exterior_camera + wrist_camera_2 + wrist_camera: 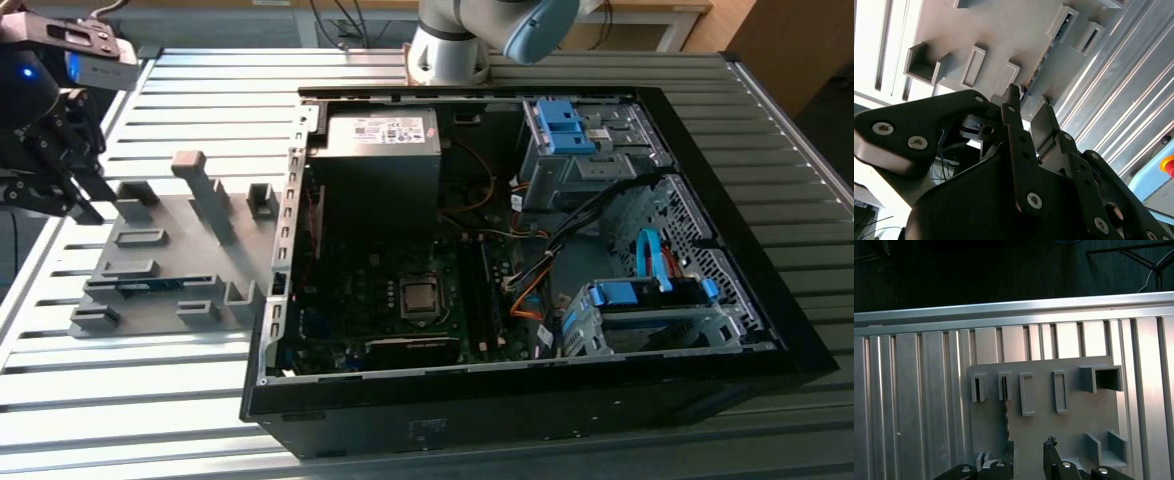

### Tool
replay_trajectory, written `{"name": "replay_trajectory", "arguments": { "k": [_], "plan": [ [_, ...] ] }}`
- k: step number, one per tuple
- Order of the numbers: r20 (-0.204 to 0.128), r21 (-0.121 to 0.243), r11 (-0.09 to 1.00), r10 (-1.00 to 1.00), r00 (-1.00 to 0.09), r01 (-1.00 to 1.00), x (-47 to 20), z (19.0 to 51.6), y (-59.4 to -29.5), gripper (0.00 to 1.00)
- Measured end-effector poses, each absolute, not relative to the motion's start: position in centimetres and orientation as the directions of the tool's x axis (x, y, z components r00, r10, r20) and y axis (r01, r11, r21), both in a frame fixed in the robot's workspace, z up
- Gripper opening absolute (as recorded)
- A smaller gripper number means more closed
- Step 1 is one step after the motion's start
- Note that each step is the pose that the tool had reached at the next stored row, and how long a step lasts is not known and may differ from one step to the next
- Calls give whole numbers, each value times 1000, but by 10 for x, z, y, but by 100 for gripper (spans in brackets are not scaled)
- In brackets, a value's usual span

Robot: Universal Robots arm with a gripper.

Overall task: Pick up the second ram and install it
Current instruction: 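Pick up the second ram and move it above second insertion slot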

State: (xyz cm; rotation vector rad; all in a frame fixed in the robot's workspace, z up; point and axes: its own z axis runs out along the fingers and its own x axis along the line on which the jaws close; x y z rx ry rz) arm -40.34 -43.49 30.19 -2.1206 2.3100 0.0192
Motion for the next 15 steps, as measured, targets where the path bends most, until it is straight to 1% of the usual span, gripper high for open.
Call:
{"name": "replay_trajectory", "arguments": {
  "k": [15],
  "plan": [
    [-12,5,85,-996,-85,-996,-403,290,-437,37]
  ]
}}
